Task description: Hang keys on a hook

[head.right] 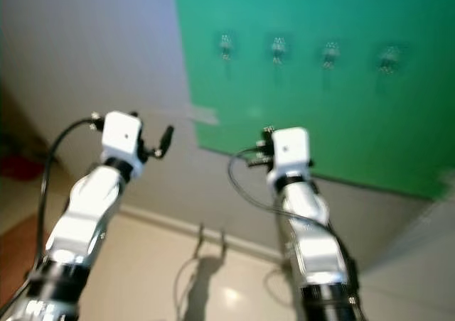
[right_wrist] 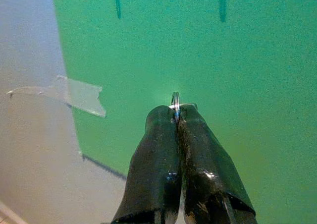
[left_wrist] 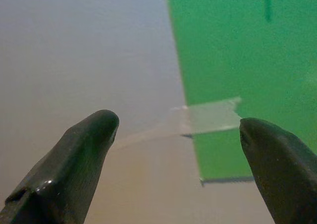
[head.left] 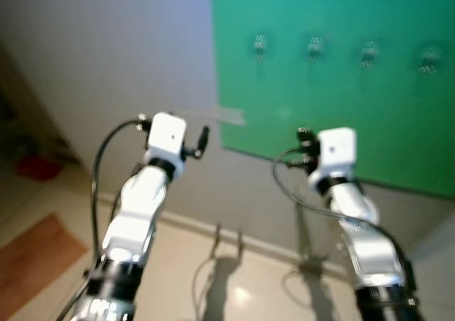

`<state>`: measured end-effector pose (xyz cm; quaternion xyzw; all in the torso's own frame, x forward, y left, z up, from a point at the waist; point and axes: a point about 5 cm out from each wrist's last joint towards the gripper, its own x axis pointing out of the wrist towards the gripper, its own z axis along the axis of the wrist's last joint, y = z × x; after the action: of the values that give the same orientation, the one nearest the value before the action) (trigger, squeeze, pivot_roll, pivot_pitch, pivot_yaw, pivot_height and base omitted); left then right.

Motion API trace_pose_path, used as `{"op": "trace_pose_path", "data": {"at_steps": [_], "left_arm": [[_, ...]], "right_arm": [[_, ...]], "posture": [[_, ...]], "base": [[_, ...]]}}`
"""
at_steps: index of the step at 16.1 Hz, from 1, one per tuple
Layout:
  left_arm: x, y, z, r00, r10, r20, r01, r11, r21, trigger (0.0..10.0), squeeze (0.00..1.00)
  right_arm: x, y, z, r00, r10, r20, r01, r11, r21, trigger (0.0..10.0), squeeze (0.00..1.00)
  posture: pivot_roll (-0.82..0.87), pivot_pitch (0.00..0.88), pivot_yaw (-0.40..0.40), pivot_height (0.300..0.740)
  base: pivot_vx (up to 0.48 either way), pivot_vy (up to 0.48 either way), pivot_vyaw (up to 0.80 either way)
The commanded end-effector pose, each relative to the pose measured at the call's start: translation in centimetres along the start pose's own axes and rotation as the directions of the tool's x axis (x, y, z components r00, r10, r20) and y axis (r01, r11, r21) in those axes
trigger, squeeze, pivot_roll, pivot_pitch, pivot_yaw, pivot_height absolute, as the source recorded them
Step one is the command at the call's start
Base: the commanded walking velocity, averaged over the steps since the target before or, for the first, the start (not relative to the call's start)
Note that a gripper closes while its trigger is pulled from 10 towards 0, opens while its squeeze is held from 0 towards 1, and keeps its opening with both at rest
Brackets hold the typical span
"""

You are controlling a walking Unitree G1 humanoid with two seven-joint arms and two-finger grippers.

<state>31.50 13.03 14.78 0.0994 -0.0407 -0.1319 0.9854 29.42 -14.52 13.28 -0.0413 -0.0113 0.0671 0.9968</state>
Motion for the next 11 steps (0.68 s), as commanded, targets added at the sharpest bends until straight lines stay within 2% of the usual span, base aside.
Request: {"op": "trace_pose_path", "data": {"at_steps": [1,7,11], "left_arm": [[0.0,0.7,0.0,1.000,0.010,0.000,-0.010,1.000,0.011,10.0,0.00],[0.0,0.6,-0.1,1.000,-0.006,0.004,0.006,1.000,0.017,10.0,0.00],[-0.4,0.1,0.3,0.996,-0.074,0.053,0.073,0.997,0.024,10.0,0.00]], "right_arm": [[0.3,0.4,0.6,1.000,0.005,0.027,-0.006,1.000,0.011,10.0,0.00],[0.2,0.6,1.6,0.996,0.048,0.077,-0.050,0.998,0.028,10.0,0.00],[-0.4,1.6,2.7,0.972,0.183,0.147,-0.196,0.977,0.079,10.0,0.00]], "posture": [[-0.10,0.000,0.042,0.740],[-0.09,0.000,0.041,0.740],[-0.08,0.000,0.038,0.740]], "base": [[0.319,0.000,0.00],[0.311,0.000,0.00],[0.000,0.000,0.00]]}}
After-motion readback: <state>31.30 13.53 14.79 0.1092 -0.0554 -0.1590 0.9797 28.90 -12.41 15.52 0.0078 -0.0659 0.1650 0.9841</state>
